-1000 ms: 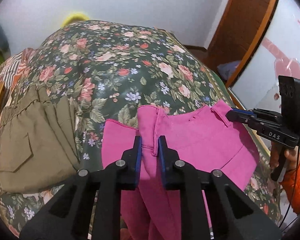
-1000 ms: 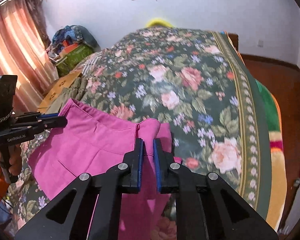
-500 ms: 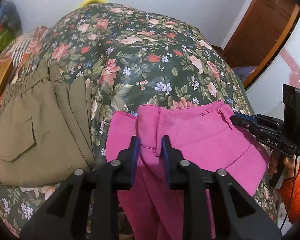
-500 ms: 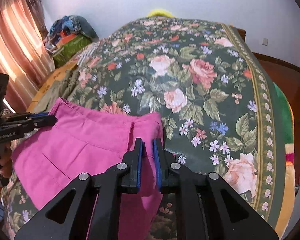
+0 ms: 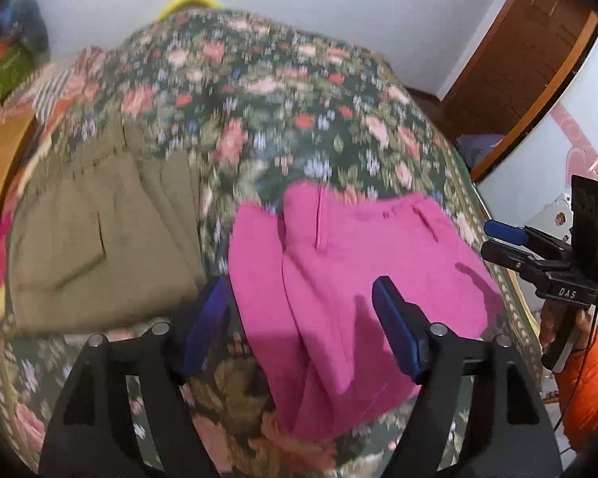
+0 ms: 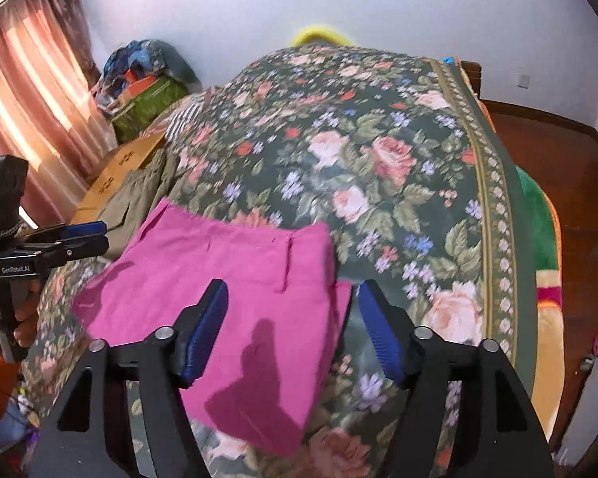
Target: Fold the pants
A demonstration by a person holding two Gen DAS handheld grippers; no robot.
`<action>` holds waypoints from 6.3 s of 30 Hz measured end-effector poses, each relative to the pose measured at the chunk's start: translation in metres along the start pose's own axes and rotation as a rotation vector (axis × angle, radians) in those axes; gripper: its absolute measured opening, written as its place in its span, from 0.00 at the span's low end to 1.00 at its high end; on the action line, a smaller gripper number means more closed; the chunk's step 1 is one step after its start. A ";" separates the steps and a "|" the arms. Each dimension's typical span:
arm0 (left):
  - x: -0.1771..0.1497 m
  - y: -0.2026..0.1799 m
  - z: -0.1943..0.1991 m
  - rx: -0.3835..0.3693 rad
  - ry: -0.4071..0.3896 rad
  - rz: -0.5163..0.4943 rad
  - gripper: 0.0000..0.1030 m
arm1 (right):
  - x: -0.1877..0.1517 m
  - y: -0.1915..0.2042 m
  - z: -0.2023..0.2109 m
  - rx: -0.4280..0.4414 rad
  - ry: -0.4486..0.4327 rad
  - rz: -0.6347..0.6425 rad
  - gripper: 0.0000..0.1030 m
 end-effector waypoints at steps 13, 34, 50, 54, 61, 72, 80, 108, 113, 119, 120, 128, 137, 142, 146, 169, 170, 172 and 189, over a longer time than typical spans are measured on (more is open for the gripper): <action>-0.032 0.013 -0.038 -0.045 0.079 0.011 0.78 | -0.046 0.004 -0.047 0.071 0.155 -0.037 0.71; -0.013 -0.003 -0.058 -0.117 0.066 0.014 0.35 | -0.035 0.015 -0.061 0.141 0.147 -0.023 0.37; 0.003 -0.021 0.041 -0.078 -0.112 -0.089 0.27 | -0.002 0.052 0.002 0.125 -0.004 0.047 0.20; 0.014 -0.009 0.077 -0.066 -0.177 -0.094 0.28 | 0.022 0.080 0.017 0.129 -0.060 0.089 0.20; 0.041 0.047 0.134 -0.020 -0.263 -0.065 0.28 | 0.067 0.143 0.016 0.163 -0.115 0.153 0.20; 0.072 0.175 0.160 0.050 -0.323 -0.003 0.28 | 0.119 0.231 -0.046 0.227 -0.152 0.235 0.20; 0.051 0.251 0.084 0.040 -0.234 0.090 0.28 | 0.110 0.244 -0.138 0.232 -0.032 0.225 0.20; 0.006 0.242 0.101 0.114 -0.207 0.135 0.14 | 0.061 0.273 -0.155 0.277 0.135 0.323 0.46; -0.014 0.268 0.076 0.153 -0.135 0.181 0.12 | 0.045 0.268 -0.168 0.285 0.196 0.347 0.45; -0.021 0.287 0.078 0.184 -0.127 0.207 0.13 | 0.042 0.259 -0.159 0.287 0.197 0.352 0.45; -0.021 0.288 0.079 0.201 -0.122 0.199 0.13 | 0.041 0.257 -0.157 0.287 0.197 0.351 0.45; -0.029 0.291 0.118 0.280 -0.150 0.215 0.13 | 0.052 0.232 -0.142 0.215 0.160 0.318 0.46; -0.001 0.182 0.217 0.248 -0.360 0.082 0.13 | 0.098 0.227 -0.040 0.210 -0.070 0.257 0.46; 0.001 0.101 0.285 0.248 -0.500 -0.021 0.13 | 0.110 0.242 0.040 0.205 -0.209 0.291 0.46; -0.006 0.040 0.340 0.238 -0.633 -0.071 0.16 | 0.113 0.260 0.113 0.215 -0.342 0.325 0.46; -0.111 -0.080 0.437 0.350 -0.935 -0.160 0.82 | 0.045 0.298 0.269 0.140 -0.734 0.326 0.85; -0.114 -0.081 0.438 0.358 -0.939 -0.155 0.86 | 0.043 0.299 0.268 0.137 -0.734 0.320 0.89; -0.120 -0.080 0.440 0.356 -0.947 -0.143 0.92 | 0.041 0.299 0.269 0.138 -0.734 0.308 0.96; -0.138 -0.074 0.439 0.388 -0.962 -0.131 0.99 | 0.021 0.300 0.270 0.104 -0.735 0.299 1.00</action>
Point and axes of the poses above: each gripper's, at about its wrist camera, not at the fingertips, and z roughly against the way its jaws point, y to its left, x to its top, the point moved 10 cm from there along -z, roughly the way its jaws point, and after that the axes turned 5 degrees about -x, right-handed, at the moved point
